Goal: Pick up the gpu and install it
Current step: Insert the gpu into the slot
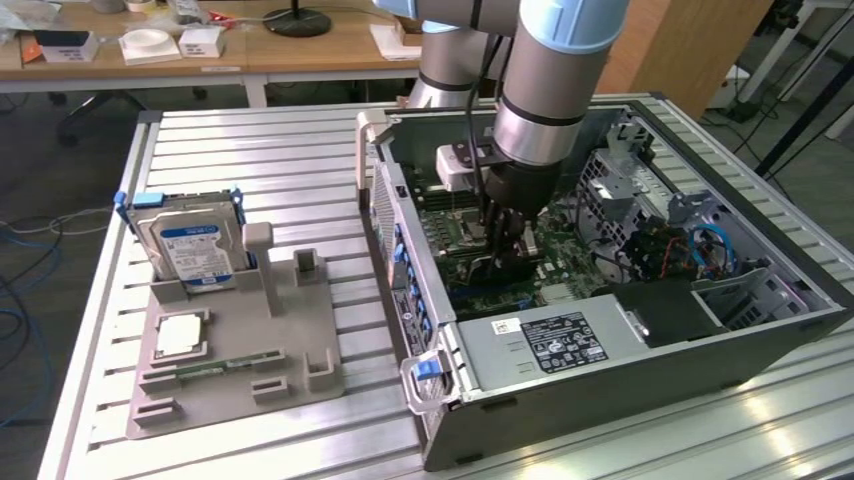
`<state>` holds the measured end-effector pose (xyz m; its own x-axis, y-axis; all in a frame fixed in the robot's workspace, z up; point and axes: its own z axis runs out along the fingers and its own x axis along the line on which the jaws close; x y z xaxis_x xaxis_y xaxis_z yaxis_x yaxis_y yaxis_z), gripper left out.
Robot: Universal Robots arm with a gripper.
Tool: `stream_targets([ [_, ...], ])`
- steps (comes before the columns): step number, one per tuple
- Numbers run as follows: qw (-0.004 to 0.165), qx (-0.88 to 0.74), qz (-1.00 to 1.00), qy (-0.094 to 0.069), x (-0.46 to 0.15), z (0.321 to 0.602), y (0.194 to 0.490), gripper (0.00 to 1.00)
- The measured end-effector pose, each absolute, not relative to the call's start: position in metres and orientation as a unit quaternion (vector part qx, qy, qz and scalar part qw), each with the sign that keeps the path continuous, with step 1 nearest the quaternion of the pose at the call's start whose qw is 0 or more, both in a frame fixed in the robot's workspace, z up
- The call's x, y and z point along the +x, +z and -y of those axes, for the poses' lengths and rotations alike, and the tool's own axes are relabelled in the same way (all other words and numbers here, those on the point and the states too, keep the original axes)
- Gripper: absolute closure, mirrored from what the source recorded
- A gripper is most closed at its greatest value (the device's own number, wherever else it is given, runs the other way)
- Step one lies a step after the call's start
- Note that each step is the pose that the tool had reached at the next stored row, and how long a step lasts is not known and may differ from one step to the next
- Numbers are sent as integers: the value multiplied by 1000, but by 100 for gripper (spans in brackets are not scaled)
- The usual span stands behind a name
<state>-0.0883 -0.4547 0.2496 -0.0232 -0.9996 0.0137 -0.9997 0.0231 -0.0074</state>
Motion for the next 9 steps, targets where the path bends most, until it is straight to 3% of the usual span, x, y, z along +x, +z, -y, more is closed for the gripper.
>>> stream_targets([
  [9, 2, 699, 715, 8, -88, 455, 248, 74],
])
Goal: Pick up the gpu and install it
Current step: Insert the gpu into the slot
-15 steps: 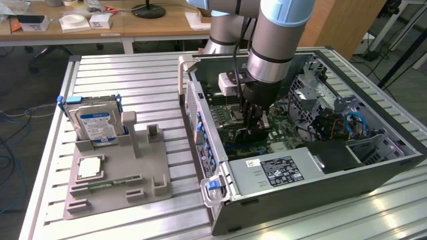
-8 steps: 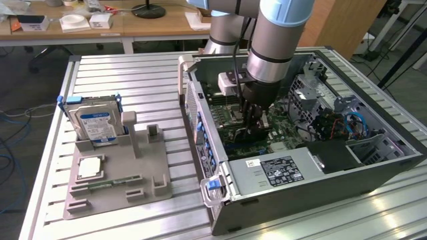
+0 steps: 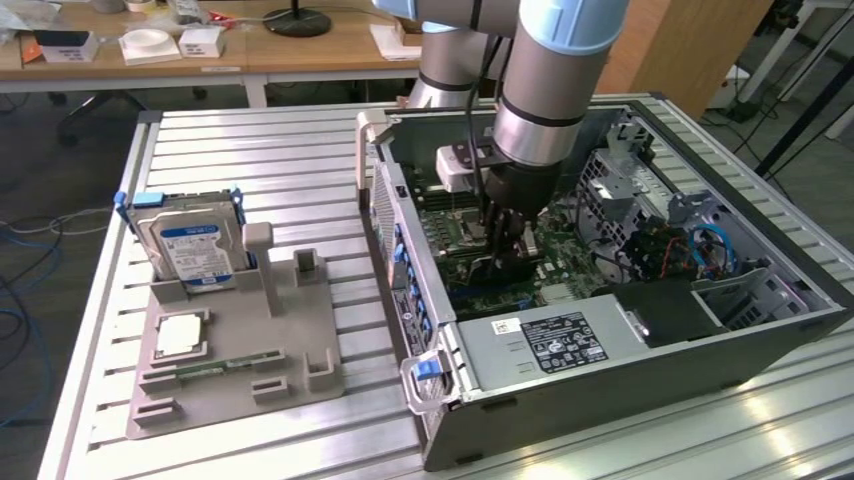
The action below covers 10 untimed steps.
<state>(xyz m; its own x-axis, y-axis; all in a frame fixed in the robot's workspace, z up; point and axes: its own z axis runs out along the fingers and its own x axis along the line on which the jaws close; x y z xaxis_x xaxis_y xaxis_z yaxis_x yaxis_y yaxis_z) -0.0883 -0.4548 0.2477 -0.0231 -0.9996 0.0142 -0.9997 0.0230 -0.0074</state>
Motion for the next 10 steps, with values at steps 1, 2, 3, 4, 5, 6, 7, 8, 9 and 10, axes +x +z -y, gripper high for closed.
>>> stream_targets([
  [1, 2, 699, 715, 8, -88, 455, 247, 74],
  [2, 2, 699, 715, 8, -88, 455, 247, 74],
  [3, 2, 699, 715, 8, -88, 455, 247, 74],
  [4, 2, 699, 715, 7, -88, 455, 248, 74],
  [5, 2, 699, 715, 7, -88, 455, 248, 74],
  [6, 2, 699, 715, 7, -88, 455, 249, 74],
  [7, 2, 699, 715, 7, -88, 455, 250, 74],
  [8, 2, 699, 715, 7, -88, 455, 252, 74],
  [9, 2, 699, 715, 8, -88, 455, 255, 74],
  [10, 3, 699, 715, 7, -88, 455, 257, 74],
])
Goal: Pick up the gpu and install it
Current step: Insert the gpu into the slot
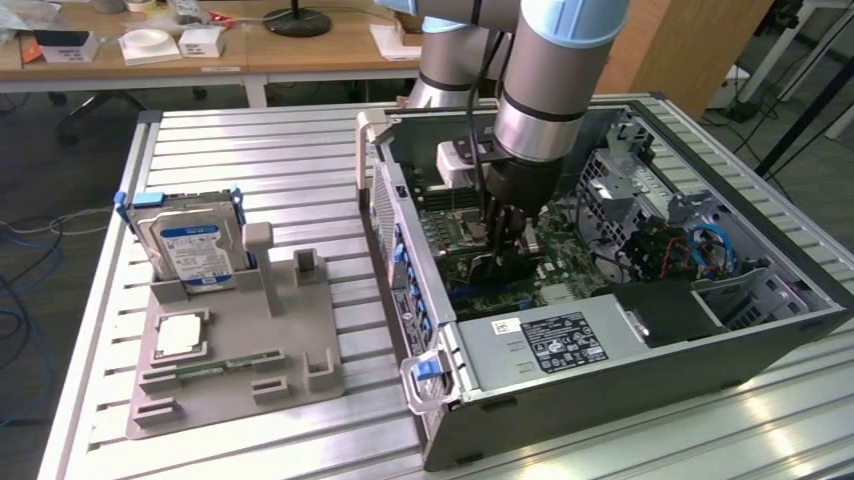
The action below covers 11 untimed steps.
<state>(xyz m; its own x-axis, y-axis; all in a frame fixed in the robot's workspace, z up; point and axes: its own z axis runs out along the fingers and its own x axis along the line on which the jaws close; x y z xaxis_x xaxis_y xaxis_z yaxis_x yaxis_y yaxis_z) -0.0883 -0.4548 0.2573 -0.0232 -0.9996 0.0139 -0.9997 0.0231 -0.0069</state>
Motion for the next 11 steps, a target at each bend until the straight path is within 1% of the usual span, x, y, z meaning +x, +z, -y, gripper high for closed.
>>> stream_targets([
  [11, 3, 699, 715, 7, -88, 455, 258, 74],
])
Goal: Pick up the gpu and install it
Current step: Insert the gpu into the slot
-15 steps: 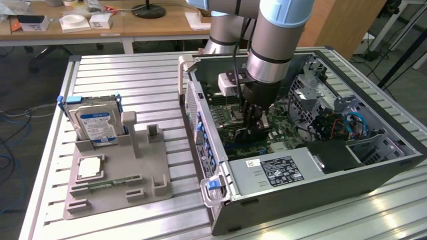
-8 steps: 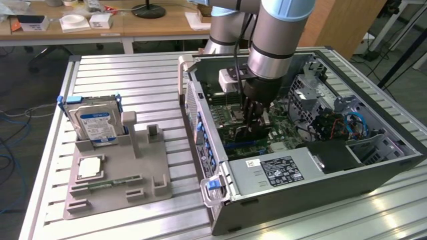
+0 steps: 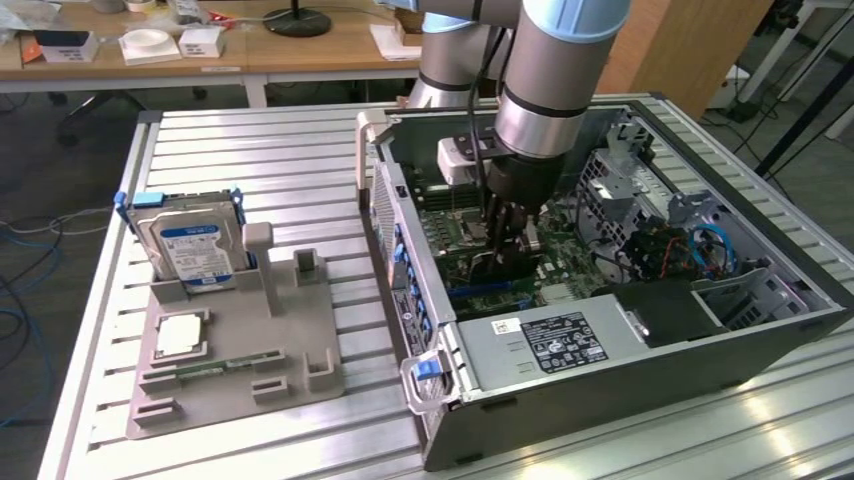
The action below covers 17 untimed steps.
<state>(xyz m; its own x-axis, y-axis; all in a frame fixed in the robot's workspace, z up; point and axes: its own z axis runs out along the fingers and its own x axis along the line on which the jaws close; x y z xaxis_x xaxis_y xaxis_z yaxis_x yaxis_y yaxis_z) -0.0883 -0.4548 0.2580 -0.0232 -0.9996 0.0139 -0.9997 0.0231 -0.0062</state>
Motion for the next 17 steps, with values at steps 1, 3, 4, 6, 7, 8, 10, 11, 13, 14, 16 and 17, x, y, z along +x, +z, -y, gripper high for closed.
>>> stream_targets([
  [1, 3, 699, 715, 7, -88, 455, 258, 74],
  [3, 3, 699, 715, 7, -88, 454, 257, 74],
  [4, 3, 699, 715, 7, -88, 454, 257, 74],
  [6, 3, 699, 715, 7, -88, 454, 255, 74],
  [7, 3, 699, 715, 7, -88, 454, 253, 74],
  [8, 3, 699, 715, 7, -89, 454, 251, 74],
  [10, 3, 699, 715, 7, -89, 454, 250, 74],
  [11, 3, 699, 715, 7, -89, 454, 250, 74],
  [13, 3, 699, 715, 7, -89, 453, 250, 74],
  [14, 3, 699, 715, 7, -90, 453, 250, 74],
  [16, 3, 699, 715, 8, -91, 453, 248, 74],
  [17, 3, 699, 715, 8, -91, 453, 247, 74],
])
